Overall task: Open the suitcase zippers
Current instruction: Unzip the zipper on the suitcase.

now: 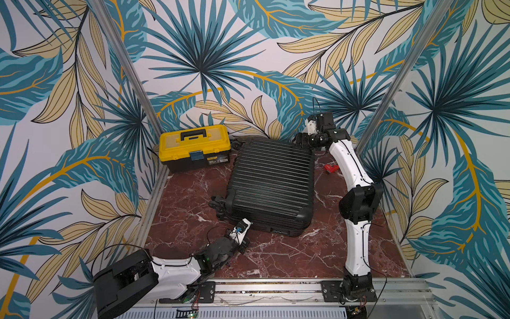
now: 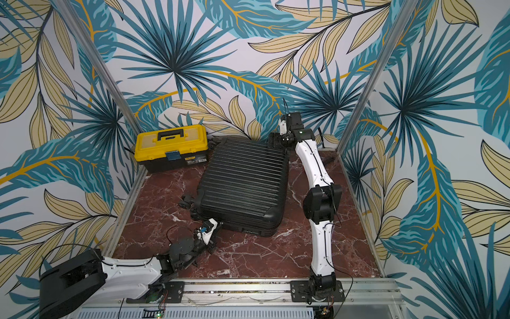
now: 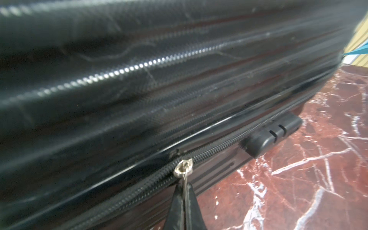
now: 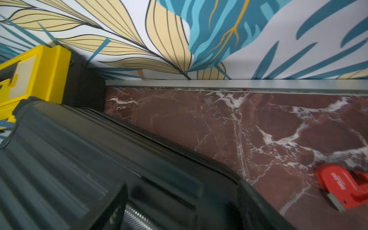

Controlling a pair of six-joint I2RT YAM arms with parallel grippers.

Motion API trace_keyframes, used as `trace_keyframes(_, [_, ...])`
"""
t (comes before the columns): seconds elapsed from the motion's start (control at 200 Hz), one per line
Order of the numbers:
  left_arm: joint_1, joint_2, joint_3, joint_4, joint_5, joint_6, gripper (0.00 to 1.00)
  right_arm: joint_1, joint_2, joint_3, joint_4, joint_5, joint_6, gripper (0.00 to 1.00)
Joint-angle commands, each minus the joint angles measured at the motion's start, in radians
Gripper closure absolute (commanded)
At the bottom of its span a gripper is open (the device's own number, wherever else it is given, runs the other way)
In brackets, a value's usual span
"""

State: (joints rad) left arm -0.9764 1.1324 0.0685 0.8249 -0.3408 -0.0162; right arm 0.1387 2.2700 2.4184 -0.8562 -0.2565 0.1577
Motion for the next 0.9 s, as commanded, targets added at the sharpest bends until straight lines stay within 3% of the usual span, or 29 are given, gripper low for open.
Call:
trace_keyframes(0.0, [0.022, -0.055, 0.061, 0.006, -0.071, -0.039, 1.00, 0.016, 0.055, 0.001, -0.098, -0.223, -0.045, 0.15])
trace_keyframes(0.215, [0.050, -0.067, 0.103, -0.079, -0.115, -0.081, 1.00, 0.017, -0.014, -0.168, -0.206, -0.297, -0.133, 0.23])
trace_keyframes(0.385, [0.107, -0.075, 0.132, -0.116, -0.100, -0.114, 1.00, 0.021, -0.158, -0.429, -0.188, -0.223, -0.175, 0.29])
trace_keyframes(0.626, [0.112, -0.025, 0.201, -0.164, -0.049, -0.128, 1.00, 0.028, -0.365, -0.735, -0.145, -0.153, -0.150, 0.35])
trace_keyframes(0.746, [0.113, 0.020, 0.238, -0.165, -0.028, -0.116, 1.00, 0.069, -0.498, -0.920, -0.086, -0.071, -0.107, 0.38])
trace_keyframes(0.811, [0.114, 0.033, 0.254, -0.164, -0.020, -0.109, 1.00, 0.100, -0.561, -0.925, -0.118, 0.049, -0.071, 0.40])
trace_keyframes(0.896, [0.115, 0.036, 0.257, -0.164, -0.003, -0.104, 1.00, 0.138, -0.687, -0.910, -0.115, 0.120, -0.042, 0.38])
